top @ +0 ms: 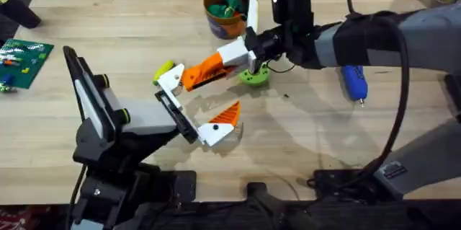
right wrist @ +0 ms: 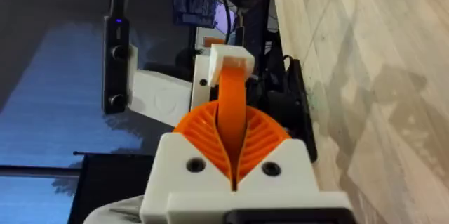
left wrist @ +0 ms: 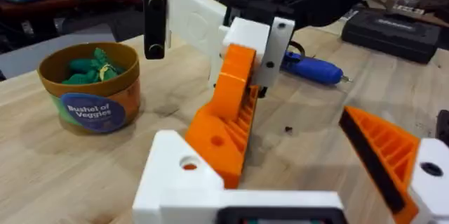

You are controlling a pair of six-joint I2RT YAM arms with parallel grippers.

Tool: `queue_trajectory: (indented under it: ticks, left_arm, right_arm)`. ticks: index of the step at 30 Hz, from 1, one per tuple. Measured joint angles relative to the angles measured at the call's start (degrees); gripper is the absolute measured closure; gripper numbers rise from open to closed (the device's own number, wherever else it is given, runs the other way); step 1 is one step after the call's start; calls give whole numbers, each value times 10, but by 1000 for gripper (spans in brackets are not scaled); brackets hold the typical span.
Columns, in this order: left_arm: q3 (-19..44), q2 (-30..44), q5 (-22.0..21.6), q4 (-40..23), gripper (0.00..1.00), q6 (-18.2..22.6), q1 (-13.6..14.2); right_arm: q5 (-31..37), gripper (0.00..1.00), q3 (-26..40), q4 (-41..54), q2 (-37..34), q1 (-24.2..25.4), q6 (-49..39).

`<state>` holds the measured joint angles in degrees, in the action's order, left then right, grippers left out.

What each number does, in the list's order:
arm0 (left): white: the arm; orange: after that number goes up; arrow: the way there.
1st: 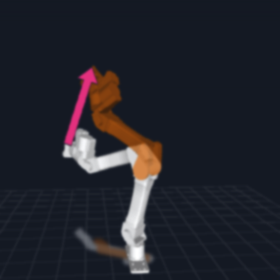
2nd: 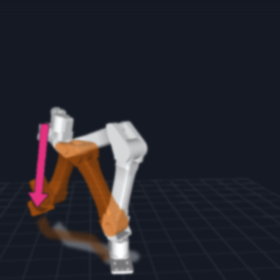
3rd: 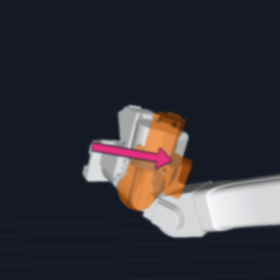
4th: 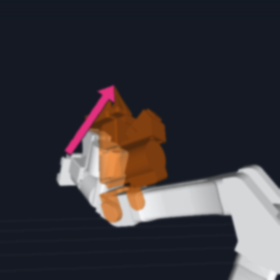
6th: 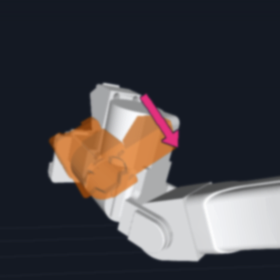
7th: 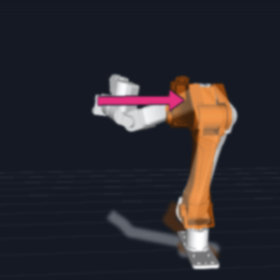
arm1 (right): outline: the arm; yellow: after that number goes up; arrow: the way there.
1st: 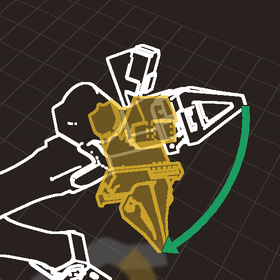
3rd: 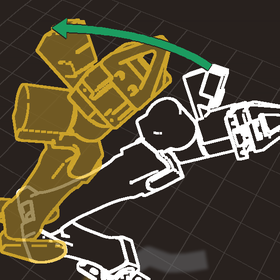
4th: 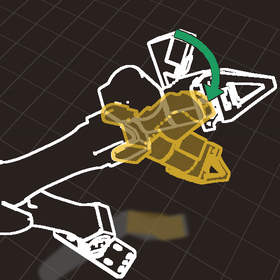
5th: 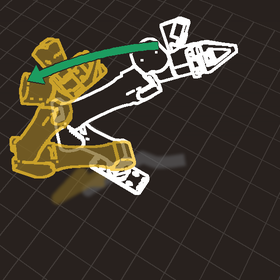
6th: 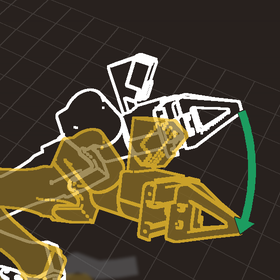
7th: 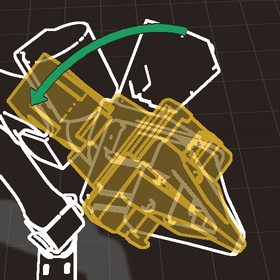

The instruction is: Pick up the gripper from the table and insert it into the empty holder that is missing its gripper. Then pick up a screw, insert it into the mounting hole, and use the screwdriver to tighten it. Finally, clean up the table by picking up the vegetable and placing it into the bucket.

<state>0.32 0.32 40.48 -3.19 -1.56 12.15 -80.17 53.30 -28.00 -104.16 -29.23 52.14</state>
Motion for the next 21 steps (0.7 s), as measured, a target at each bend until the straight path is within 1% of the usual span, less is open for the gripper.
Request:
queue_trajectory:
  ticks: [21]
  left_arm:
    - [0, 0, -6, 0, 14, 0, -9]
  right_arm:
    - [17, 987, 0, -11, 0, -15, -38]
